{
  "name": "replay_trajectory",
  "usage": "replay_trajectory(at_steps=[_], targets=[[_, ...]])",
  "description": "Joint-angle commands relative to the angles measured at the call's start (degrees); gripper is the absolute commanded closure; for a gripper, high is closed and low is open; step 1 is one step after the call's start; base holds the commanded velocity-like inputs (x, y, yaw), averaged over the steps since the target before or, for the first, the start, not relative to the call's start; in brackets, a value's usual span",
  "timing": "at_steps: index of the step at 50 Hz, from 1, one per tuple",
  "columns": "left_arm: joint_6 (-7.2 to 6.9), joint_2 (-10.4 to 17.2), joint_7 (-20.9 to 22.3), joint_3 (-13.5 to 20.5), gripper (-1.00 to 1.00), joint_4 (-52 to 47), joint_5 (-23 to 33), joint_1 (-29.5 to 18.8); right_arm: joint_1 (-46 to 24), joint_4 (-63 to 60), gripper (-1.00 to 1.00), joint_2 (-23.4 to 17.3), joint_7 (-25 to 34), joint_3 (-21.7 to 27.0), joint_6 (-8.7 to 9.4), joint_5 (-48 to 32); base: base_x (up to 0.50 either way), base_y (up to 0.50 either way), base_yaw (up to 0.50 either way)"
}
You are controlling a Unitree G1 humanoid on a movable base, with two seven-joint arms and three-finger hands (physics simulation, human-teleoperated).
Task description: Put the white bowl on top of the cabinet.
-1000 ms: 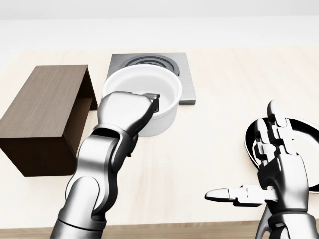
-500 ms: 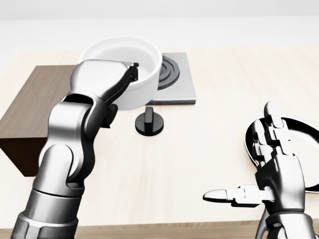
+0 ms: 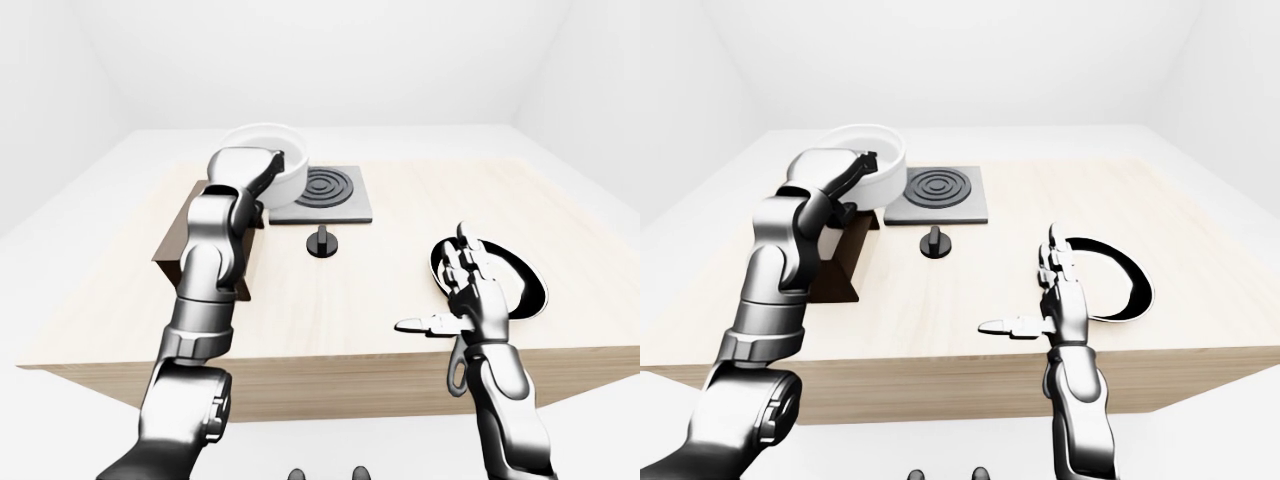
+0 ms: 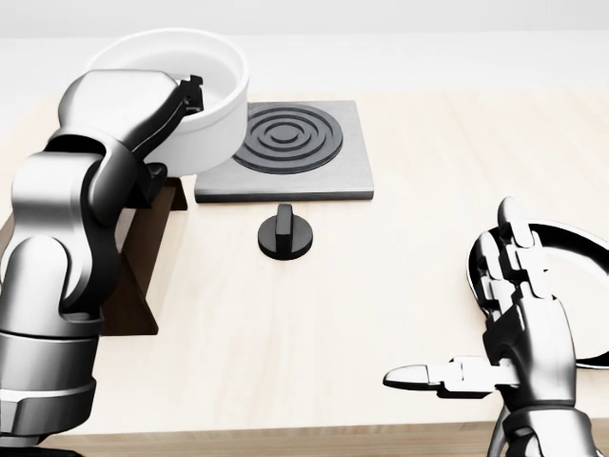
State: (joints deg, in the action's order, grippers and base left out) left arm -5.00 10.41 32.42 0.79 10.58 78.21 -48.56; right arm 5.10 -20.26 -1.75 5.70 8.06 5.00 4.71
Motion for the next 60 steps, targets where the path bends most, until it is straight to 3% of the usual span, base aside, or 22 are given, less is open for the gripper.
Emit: replay_trajectory(at_steps=[1,16,39,60], targets=[[0.0,3.6,-2.0,2.0,1.0,0.4,0.8,-2.1,0.0,0.3,-1.0,0.0,0.0,-0.3,0.0,-0.2,0.0,0.0,0.0],[0.0,7.8,-3.1,3.7,1.0,2.4,-2.2,-2.7,-0.2,1.0,-1.0,0.1,-0.2,-0.7,0.0,-0.6,0.0,0.0,0.0],[0.0,11.8,-9.5,4.7,1.0,11.0,-9.1,-3.7,-0.1,1.0,-1.0,0.1,-0.2,-0.8,0.0,-0.7,0.0,0.0,0.0],[0.0,14.2,-19.9,4.4,1.0,26.1,-17.1,-6.7,0.0,1.3,-1.0,0.1,-0.3,-1.2,0.0,-1.0,0.0,0.0,0.0]])
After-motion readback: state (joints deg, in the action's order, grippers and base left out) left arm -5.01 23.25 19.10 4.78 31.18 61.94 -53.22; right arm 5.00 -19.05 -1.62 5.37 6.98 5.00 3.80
